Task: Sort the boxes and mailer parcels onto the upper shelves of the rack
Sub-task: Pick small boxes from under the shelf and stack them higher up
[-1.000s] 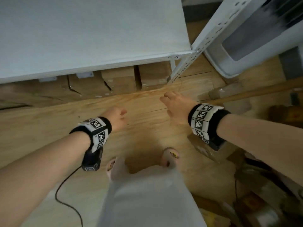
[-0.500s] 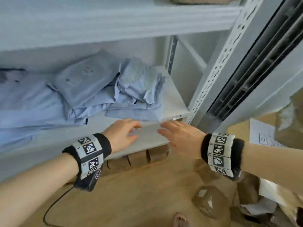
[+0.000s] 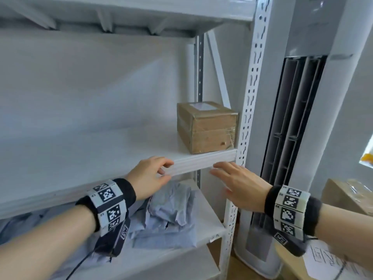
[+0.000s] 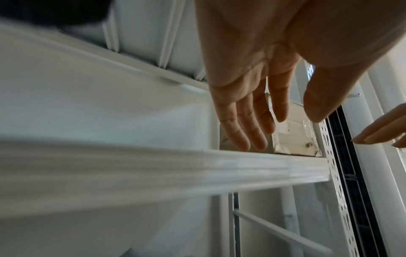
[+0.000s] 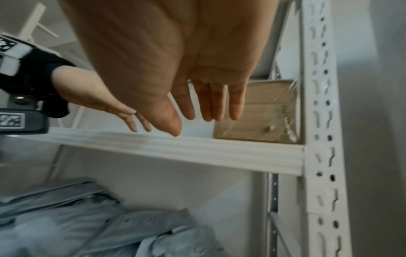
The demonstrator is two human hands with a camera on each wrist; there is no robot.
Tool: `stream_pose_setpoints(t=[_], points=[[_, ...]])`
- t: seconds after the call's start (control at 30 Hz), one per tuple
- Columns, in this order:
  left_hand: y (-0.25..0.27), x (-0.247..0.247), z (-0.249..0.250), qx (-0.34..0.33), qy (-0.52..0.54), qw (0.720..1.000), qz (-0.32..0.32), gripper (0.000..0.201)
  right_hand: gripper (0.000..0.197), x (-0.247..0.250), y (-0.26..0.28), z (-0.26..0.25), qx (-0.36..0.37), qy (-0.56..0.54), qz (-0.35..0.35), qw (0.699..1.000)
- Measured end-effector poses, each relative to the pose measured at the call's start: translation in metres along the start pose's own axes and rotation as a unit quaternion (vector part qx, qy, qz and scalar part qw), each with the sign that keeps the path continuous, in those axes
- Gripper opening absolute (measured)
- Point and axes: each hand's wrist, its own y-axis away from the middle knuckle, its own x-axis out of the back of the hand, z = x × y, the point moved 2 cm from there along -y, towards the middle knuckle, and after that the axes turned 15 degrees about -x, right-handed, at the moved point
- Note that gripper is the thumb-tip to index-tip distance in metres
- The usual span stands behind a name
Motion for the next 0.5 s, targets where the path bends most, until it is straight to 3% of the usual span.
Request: stream_pose_setpoints(t=[0.33, 0.5], points=[[-0.091, 0.027, 0.024, -0.056, -0.073, 0.995, 0.035, 0.071, 0.052, 0.085, -0.067, 0.071, -0.082, -0.056, 0.107, 0.989], [-0.123, 0.016, 0.018, -0.053, -0.114, 0.992, 0.004, 0.07, 0.056, 0.098, -0.102, 0.08, -0.083, -0.046, 0.089, 0.991]])
